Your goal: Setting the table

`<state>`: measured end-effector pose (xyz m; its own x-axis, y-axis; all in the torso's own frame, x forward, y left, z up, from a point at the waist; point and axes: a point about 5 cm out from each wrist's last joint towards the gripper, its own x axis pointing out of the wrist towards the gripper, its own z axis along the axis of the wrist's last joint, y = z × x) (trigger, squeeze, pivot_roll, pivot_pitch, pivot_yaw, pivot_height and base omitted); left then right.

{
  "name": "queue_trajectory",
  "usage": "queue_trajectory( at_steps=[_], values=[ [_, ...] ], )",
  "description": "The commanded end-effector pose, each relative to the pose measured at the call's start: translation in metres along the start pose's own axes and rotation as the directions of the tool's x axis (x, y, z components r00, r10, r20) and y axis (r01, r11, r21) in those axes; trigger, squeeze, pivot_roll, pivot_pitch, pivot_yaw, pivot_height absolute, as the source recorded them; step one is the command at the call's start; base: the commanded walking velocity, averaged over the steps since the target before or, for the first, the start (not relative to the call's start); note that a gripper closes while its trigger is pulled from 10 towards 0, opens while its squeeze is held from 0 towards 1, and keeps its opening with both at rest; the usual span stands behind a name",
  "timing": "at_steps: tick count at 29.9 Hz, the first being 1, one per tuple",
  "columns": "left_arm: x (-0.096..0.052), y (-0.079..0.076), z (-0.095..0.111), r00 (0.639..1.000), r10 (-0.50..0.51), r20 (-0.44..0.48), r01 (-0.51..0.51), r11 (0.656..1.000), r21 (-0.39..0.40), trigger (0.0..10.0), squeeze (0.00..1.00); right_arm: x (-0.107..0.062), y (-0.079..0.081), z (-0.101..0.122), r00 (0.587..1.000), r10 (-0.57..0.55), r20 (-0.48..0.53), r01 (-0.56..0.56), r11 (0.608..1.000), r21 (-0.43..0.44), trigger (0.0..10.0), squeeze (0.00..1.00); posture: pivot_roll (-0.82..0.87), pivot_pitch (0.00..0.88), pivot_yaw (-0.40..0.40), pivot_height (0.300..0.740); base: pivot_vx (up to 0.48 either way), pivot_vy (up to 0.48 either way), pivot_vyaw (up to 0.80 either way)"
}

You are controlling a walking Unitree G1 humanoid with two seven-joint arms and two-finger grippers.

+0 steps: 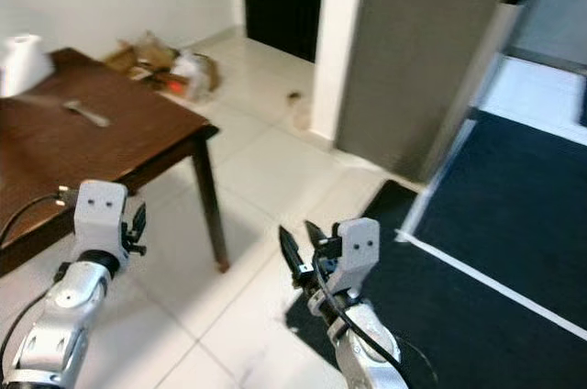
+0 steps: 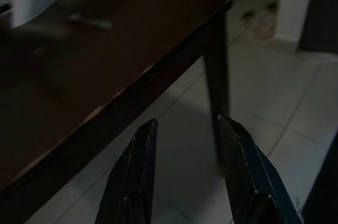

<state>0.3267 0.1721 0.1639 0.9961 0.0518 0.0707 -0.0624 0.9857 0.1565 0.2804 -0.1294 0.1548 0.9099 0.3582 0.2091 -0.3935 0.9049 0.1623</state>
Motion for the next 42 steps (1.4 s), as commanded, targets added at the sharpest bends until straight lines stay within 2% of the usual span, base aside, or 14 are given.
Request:
queue_trajectory(
  at_steps=[1,15,18,23,27,36,42],
  values=[
    [-0.001,-0.001,0.000,1.000,0.000,-0.009,0.000,1.000,0.004,10.0,0.00,-0.004,-0.002,-0.003,1.000,-0.013,-0.016,0.013,1.000,0.009,10.0,0.00,0.02,0.098,0.078,0.740,0.000,0.000,0.79],
    [0.002,-0.006,0.012,0.999,-0.002,0.033,0.001,1.000,0.028,10.0,0.00,-0.006,-0.007,-0.002,0.998,-0.051,-0.020,0.051,0.999,0.005,10.0,0.00,0.02,0.094,0.081,0.740,0.000,0.000,0.78],
    [0.003,-0.007,0.015,0.999,-0.001,0.046,0.000,0.999,0.041,10.0,0.00,-0.005,-0.012,-0.002,0.995,-0.103,-0.014,0.103,0.994,-0.024,10.0,0.00,0.02,0.091,0.082,0.740,0.000,0.000,0.77],
    [0.005,-0.007,0.018,0.998,0.004,0.067,-0.009,0.998,0.070,10.0,0.00,-0.005,-0.028,0.001,0.967,-0.254,0.013,0.255,0.967,-0.023,10.0,0.00,0.02,0.086,0.084,0.740,0.293,0.000,0.00],
    [0.008,-0.011,0.021,0.997,-0.011,0.079,0.005,0.997,0.077,10.0,0.00,-0.006,-0.038,0.003,0.950,-0.313,0.026,0.313,0.950,-0.020,10.0,0.00,0.02,0.084,0.085,0.740,0.458,0.000,0.00],
    [0.008,-0.016,0.025,0.993,-0.040,0.110,0.029,0.995,0.099,10.0,0.00,-0.007,-0.039,0.002,0.946,-0.324,0.029,0.325,0.946,-0.025,10.0,0.00,0.02,0.079,0.088,0.740,0.472,0.000,0.00],
    [0.009,-0.014,0.026,0.993,-0.029,0.118,0.017,0.995,0.101,10.0,0.00,-0.006,-0.038,0.001,0.948,-0.318,0.025,0.318,0.948,-0.020,10.0,0.00,0.02,0.079,0.088,0.740,0.480,0.000,0.00]
  ],
)
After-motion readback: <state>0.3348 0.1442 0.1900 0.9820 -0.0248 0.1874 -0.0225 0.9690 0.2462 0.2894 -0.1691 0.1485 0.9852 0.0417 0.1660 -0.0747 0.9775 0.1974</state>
